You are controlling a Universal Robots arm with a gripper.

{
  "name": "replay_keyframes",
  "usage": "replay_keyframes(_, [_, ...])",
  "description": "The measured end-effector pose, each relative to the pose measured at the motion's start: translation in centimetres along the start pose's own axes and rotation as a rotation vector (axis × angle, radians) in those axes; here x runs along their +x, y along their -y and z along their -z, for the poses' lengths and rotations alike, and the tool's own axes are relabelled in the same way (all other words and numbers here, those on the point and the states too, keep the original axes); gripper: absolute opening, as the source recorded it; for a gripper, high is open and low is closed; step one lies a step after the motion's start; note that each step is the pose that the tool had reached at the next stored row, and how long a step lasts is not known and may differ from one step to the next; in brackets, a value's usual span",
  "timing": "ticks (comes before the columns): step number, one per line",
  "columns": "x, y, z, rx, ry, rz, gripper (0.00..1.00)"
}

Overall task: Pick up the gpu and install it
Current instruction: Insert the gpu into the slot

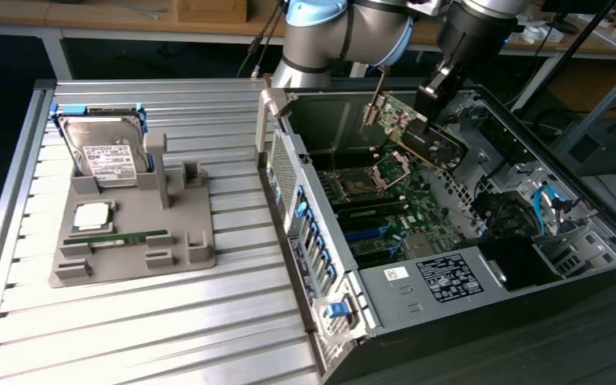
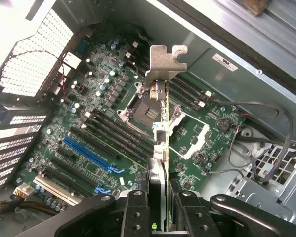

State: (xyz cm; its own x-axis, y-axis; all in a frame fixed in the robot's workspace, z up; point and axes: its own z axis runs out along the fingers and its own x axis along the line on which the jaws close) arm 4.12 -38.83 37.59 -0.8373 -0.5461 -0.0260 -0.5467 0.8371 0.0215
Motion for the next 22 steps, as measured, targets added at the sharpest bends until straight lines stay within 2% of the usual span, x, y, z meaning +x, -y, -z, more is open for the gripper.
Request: replay_keyframes(22, [0.00,0.00,-0.04,-0.0022,-0.0018,0.084,0.27])
